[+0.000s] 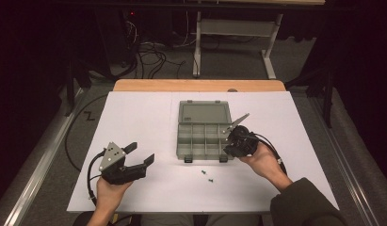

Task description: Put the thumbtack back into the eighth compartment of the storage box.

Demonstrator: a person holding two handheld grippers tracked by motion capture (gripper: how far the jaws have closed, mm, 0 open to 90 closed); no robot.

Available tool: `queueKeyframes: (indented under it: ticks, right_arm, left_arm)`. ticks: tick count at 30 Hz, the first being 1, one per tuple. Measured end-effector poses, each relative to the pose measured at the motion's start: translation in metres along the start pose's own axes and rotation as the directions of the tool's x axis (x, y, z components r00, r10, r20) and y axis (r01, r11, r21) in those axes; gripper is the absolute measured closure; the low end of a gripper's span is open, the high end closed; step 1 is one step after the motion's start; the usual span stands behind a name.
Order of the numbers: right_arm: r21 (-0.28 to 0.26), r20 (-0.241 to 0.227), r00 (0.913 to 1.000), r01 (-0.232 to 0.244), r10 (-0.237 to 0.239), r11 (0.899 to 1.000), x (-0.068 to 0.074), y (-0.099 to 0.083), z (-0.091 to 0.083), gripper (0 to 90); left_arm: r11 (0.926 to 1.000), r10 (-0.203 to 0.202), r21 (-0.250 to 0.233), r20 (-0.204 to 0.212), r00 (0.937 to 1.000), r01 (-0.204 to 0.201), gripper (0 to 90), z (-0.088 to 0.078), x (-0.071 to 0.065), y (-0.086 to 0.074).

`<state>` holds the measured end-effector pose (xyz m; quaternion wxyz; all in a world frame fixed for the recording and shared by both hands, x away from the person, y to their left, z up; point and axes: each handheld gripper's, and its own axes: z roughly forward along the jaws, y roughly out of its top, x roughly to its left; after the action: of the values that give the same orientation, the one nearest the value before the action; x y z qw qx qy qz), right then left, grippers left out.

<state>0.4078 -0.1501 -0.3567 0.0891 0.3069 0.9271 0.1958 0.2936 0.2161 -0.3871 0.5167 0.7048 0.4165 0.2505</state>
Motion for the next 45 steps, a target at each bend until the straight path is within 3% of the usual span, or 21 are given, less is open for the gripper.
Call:
queueKeyframes:
  ticks: [11, 15, 16, 19, 27, 31, 33, 36, 39, 45]
  right_arm:
    - [0.029, -0.002, 0.9993, -0.038, 0.038, 0.999, -0.007, 0.003, 0.009, 83.3]
    - [0.032, 0.002, 0.9995, -0.03, 0.03, 0.999, -0.01, 0.004, 0.013, 83.3]
    - [0.042, 0.0, 0.9987, -0.051, 0.051, 0.998, -0.009, 0.005, 0.014, 83.3]
    - [0.049, 0.002, 0.9994, -0.034, 0.034, 0.998, -0.011, 0.005, 0.018, 83.0]
    - [0.064, 0.006, 0.9986, -0.054, 0.053, 0.996, -0.012, 0.006, 0.022, 78.8]
    - [0.043, 0.005, 0.9986, -0.053, 0.053, 0.998, -0.013, 0.005, 0.018, 77.0]
    - [0.034, 0.003, 0.9972, -0.075, 0.075, 0.997, -0.012, 0.004, 0.014, 75.0]
    - [0.001, -0.008, 0.9987, -0.05, 0.05, 0.999, -0.011, 0.003, 0.01, 69.8]
    - [-0.016, -0.015, 0.9983, -0.057, 0.057, 0.998, -0.008, 0.001, 0.007, 66.2]
    - [-0.042, -0.028, 0.997, -0.073, 0.072, 0.996, -0.001, -0.003, 0.004, 65.1]
  left_arm:
    - [1.0, -0.001, -0.001, 0.0, 1.0, 0.001, 23.8, 0.0, 0.0, 0.0]
    - [1.0, 0.001, -0.001, -0.001, 1.0, -0.001, 23.8, 0.0, 0.0, 0.0]
    - [1.0, 0.0, -0.002, -0.001, 1.0, 0.0, 23.8, 0.0, 0.0, 0.0]
    - [1.0, 0.0, 0.0, 0.0, 1.0, 0.0, 23.8, 0.0, 0.0, 0.0]
    - [1.0, 0.002, -0.002, -0.004, 1.0, -0.002, 23.8, 0.0, 0.0, 0.0]
    - [1.0, 0.006, -0.004, -0.009, 0.9999, -0.006, 24.0, -0.001, 0.0, 0.0]
    - [1.0, 0.007, -0.003, -0.008, 0.9999, -0.007, 23.9, -0.001, 0.0, 0.0]
    - [1.0, 0.007, -0.003, -0.009, 0.9999, -0.007, 23.9, -0.001, 0.0, 0.0]
    - [1.0, 0.007, -0.003, -0.008, 0.9999, -0.007, 23.9, -0.001, 0.0, 0.0]
    - [1.0, 0.005, -0.003, -0.009, 1.0, -0.005, 23.9, -0.001, 0.0, 0.0]
